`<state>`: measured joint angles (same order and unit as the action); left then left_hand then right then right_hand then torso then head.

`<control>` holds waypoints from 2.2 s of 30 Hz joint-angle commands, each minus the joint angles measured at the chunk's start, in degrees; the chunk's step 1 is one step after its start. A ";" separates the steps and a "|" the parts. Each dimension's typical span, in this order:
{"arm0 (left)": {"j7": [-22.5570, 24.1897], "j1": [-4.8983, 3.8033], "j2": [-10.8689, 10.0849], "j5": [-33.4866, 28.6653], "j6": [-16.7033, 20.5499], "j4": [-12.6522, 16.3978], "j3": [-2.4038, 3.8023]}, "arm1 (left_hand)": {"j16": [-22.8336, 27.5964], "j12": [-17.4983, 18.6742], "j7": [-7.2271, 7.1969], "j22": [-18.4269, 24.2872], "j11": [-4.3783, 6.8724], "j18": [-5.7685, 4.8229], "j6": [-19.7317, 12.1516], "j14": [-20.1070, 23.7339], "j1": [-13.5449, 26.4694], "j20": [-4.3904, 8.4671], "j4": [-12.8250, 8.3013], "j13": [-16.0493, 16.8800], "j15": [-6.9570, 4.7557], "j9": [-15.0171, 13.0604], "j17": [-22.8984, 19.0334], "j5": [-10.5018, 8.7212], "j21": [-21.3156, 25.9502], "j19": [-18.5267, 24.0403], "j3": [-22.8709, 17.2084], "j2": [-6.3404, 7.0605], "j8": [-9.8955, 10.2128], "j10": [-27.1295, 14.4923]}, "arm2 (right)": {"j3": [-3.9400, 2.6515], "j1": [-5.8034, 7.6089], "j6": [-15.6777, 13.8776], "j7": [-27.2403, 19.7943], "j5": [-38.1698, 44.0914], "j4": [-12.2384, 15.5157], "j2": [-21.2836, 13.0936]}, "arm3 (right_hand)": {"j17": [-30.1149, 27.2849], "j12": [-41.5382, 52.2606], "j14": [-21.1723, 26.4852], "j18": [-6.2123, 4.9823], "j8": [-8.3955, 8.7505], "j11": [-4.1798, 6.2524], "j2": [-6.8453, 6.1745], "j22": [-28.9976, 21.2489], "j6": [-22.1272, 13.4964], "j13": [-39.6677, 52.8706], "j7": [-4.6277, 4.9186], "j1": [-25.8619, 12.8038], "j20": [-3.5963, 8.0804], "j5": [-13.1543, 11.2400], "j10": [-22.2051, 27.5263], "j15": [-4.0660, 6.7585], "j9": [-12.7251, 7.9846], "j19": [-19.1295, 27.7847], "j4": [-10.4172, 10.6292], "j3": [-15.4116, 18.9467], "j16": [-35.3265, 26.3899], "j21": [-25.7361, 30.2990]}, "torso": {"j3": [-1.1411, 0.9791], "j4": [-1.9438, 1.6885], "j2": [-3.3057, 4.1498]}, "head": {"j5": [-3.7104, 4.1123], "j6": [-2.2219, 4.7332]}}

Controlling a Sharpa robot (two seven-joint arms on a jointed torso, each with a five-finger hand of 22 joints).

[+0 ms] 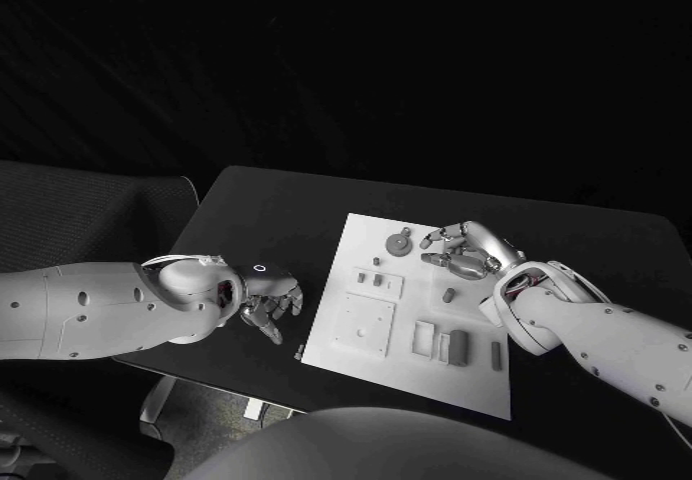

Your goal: Assemble the parts on the task board

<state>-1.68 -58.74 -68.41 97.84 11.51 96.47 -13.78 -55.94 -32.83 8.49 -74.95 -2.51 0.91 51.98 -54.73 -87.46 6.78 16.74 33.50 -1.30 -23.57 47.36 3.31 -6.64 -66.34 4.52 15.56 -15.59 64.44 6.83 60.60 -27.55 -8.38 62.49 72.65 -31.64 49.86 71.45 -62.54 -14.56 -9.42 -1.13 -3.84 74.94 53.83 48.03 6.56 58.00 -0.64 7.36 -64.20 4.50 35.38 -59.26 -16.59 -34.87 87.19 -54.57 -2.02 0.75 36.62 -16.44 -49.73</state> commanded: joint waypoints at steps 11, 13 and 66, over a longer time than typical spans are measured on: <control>-2.35 4.57 0.99 4.94 0.93 0.45 -0.02 | -1.63 -2.48 -0.16 -1.29 0.41 1.01 0.89 0.51 0.54 0.36 0.01 1.46 -0.23 -0.21 0.71 -0.10 -0.88 -0.13 -0.18 -0.44 -0.56 -1.08 | -0.02 -0.02 1.11 -0.03 -0.56 -0.15 -0.17 | -0.02 -0.13 -0.22 -0.44 0.30 -0.46 -0.25 0.12 -1.57 0.09 1.54 -0.55 -0.09 0.06 0.00 -0.07 -0.11 -0.27 0.04 0.32 -0.24 0.28 | 0.04 -0.14 -0.34 | -0.03 -0.27; -2.17 4.75 1.06 4.94 2.22 0.44 -0.02 | -1.73 -2.67 -0.21 -1.29 0.44 1.00 0.93 0.52 0.35 0.39 0.00 1.54 -0.27 -0.21 0.73 -0.02 -0.93 -0.14 -0.33 -0.57 -0.59 -1.17 | -0.02 -0.02 1.16 0.04 -0.56 -0.10 -0.26 | -0.01 -0.12 -0.22 -0.44 0.30 -0.46 -0.24 0.12 -1.57 0.09 1.55 -0.56 -0.09 0.06 0.00 -0.08 -0.12 -0.27 0.05 0.33 -0.24 0.28 | 0.03 -0.08 -0.37 | 0.00 -0.27; -2.33 9.11 3.78 5.31 14.10 -1.48 0.01 | -4.94 -7.09 -1.54 -1.44 1.75 0.65 3.90 -0.88 -0.08 1.82 0.01 2.48 -1.76 -2.13 1.04 0.43 -4.50 -1.56 -2.46 -0.37 -2.68 -0.47 | -0.01 -0.07 2.31 0.49 -0.37 0.47 -0.86 | 0.02 0.03 -0.26 -0.44 0.18 -0.51 -0.02 0.12 -1.46 0.13 1.58 -0.95 -0.14 0.10 0.01 -0.14 -0.24 -0.34 0.15 0.63 -0.15 0.27 | -0.11 -0.09 -0.22 | 1.11 -0.27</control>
<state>-3.27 -49.72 -64.74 102.63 23.85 95.05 -13.72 -60.59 -39.71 6.87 -74.94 -0.82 0.88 56.27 -55.59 -87.97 8.20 16.67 35.93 -2.56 -25.62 48.41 3.53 -11.00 -67.79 2.07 15.16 -18.41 63.99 6.84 60.55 -25.99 -7.75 61.93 72.99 -32.48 49.86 71.45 -62.43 -14.10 -9.42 -1.12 -3.84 74.91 53.43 48.11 6.76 57.55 -0.65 7.33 -64.20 4.39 35.19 -59.25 -16.44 -34.72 87.19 -54.57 -2.13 0.64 36.41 -15.42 -50.00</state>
